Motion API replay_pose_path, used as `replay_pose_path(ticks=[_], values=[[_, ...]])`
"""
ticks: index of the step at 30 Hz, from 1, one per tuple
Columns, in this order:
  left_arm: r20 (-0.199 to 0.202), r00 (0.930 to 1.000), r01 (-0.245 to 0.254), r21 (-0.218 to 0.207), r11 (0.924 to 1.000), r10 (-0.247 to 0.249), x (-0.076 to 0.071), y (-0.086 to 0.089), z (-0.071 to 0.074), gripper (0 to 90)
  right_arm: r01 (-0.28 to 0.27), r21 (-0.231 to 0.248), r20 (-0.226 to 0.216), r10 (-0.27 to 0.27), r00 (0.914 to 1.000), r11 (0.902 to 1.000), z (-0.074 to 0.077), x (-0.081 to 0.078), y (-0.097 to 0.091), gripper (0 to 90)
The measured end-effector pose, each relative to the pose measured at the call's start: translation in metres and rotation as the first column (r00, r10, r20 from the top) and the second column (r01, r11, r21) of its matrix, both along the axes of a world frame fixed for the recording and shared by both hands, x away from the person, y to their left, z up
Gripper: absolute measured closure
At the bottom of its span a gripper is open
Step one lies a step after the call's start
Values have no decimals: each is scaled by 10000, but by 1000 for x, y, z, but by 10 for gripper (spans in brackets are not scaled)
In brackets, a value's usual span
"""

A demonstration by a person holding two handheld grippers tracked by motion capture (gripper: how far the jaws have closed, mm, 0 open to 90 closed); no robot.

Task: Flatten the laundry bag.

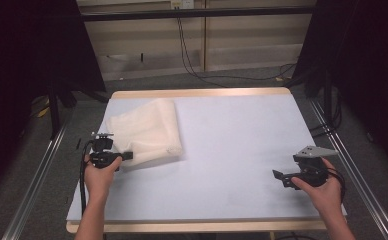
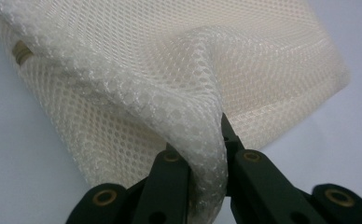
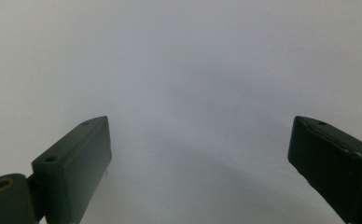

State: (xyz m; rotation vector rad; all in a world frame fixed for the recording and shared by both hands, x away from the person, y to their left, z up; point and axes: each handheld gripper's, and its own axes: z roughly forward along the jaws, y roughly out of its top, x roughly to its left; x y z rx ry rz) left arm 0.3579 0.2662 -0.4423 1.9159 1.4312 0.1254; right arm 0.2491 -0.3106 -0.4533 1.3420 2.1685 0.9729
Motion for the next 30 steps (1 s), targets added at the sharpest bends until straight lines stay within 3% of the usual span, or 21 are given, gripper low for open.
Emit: replay_pose_path(ticks=[5,6,9,10,16,17,18,22,25,28,30], values=[[302,9995,135,-132,9998,-131,1,-7,17,869,-45,82,-30,45,10000,10000,1,0,3,56],[391,9986,345,-61,9994,-343,2,-10,23,869,-89,79,-4,89,10000,9999,1,0,3,56],[397,9986,354,-157,9992,-348,4,-15,26,867,-99,62,4,99,10000,9999,1,1,2,56],[336,9982,486,47,9988,-487,4,-16,26,867,-98,76,-9,98,10000,9999,0,1,2,56],[349,9994,69,277,9996,-79,0,-10,10,803,-16,54,-70,16,10000,10000,-1,-1,0,56],[396,9992,-53,462,9989,35,-1,-8,8,722,-13,52,-73,14,10000,10000,-1,0,-1,56],[238,9996,-140,849,9963,120,-3,-4,4,546,31,68,-76,-30,10000,10000,-1,0,-1,56],[-58,9997,-243,632,9977,247,-5,2,-6,396,-52,60,-25,52,10000,10000,-1,1,0,56],[171,9995,-268,376,9989,262,-6,3,-10,385,-65,63,-110,66,9999,10000,-1,1,2,55],[-25,9999,-151,244,9996,152,-8,0,-20,374,-110,13,-171,110,9998,9999,-2,1,3,56],[-112,9999,-112,26,9999,112,-8,-1,-24,428,-145,-17,-174,145,9997,9999,-2,1,3,55]])
